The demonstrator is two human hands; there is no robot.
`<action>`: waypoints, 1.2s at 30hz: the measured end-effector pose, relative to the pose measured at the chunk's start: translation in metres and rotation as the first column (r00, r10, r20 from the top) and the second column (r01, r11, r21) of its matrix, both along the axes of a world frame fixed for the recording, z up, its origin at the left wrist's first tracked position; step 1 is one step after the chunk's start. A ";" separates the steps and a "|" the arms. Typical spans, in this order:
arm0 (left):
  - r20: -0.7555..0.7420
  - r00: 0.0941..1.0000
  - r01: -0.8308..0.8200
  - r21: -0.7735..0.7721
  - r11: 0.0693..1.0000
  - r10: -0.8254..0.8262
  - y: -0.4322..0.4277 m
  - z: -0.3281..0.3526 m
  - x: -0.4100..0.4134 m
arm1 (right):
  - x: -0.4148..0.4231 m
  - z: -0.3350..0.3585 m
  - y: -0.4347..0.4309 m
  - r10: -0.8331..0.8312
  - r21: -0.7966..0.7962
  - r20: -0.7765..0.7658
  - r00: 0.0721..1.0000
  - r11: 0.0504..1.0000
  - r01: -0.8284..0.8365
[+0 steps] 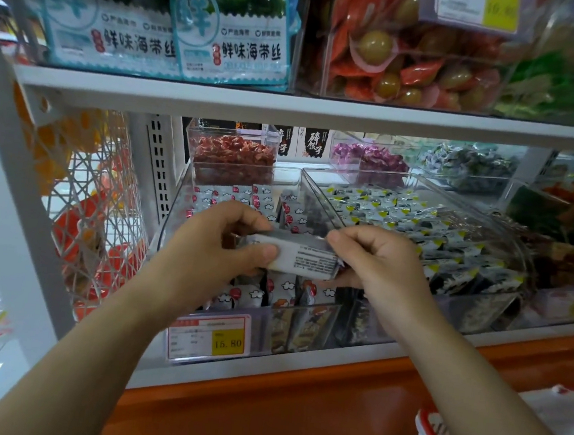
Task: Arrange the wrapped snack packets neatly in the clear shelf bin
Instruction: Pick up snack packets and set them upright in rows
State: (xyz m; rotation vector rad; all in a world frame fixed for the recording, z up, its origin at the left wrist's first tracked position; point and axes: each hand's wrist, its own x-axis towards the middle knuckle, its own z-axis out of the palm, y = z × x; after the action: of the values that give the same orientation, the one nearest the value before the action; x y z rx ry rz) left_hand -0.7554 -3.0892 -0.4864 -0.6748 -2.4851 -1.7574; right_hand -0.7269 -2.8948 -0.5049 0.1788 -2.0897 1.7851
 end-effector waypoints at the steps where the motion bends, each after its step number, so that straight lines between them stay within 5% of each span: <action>1: -0.003 1.000 -0.001 0.004 1.000 0.001 0.000 0.000 -0.001 | -0.001 0.000 0.002 0.027 -0.010 0.023 0.999 1.000 -0.027; 8: -0.019 1.000 0.003 0.034 0.999 -0.003 0.003 -0.006 -0.004 | -0.003 -0.002 0.007 0.081 -0.042 0.015 0.997 0.996 -0.080; 13: 0.014 0.988 -0.157 0.117 0.981 0.156 0.007 -0.010 -0.009 | -0.003 -0.008 -0.005 0.136 -0.013 -0.022 0.990 0.991 -0.136; 15: 0.019 0.982 -0.190 0.141 0.972 0.190 0.011 -0.011 -0.008 | -0.005 -0.010 -0.009 0.098 0.085 -0.047 0.994 0.992 -0.094; 19: -0.034 0.972 -0.228 0.124 0.966 0.234 0.021 -0.011 -0.007 | -0.011 -0.004 -0.010 -0.086 0.022 -0.154 0.984 0.996 0.091; 23: -0.282 0.889 -0.395 -0.077 0.915 0.360 0.018 -0.011 -0.026 | -0.017 0.000 -0.008 -0.309 0.000 -0.176 0.935 0.950 0.314; 27: -0.241 0.951 -0.286 -0.448 0.847 0.193 0.025 -0.012 -0.062 | -0.026 0.003 -0.016 -0.395 -0.048 -0.149 0.907 0.919 0.392; 32: -0.236 0.971 -0.219 -0.808 0.547 0.040 0.035 -0.018 -0.108 | -0.035 0.006 -0.021 -0.444 -0.026 -0.169 0.880 0.894 0.447; 36: -0.208 0.978 -0.193 -0.892 0.409 0.008 0.035 -0.025 -0.120 | -0.036 0.005 -0.020 -0.438 0.009 -0.187 0.879 0.894 0.447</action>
State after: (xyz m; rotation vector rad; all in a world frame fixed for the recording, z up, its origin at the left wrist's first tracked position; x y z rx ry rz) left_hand -0.8750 -3.0544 -0.5116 -0.5911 -3.0942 -0.0648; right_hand -0.7634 -2.9146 -0.5003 -0.1160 -1.8618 1.3867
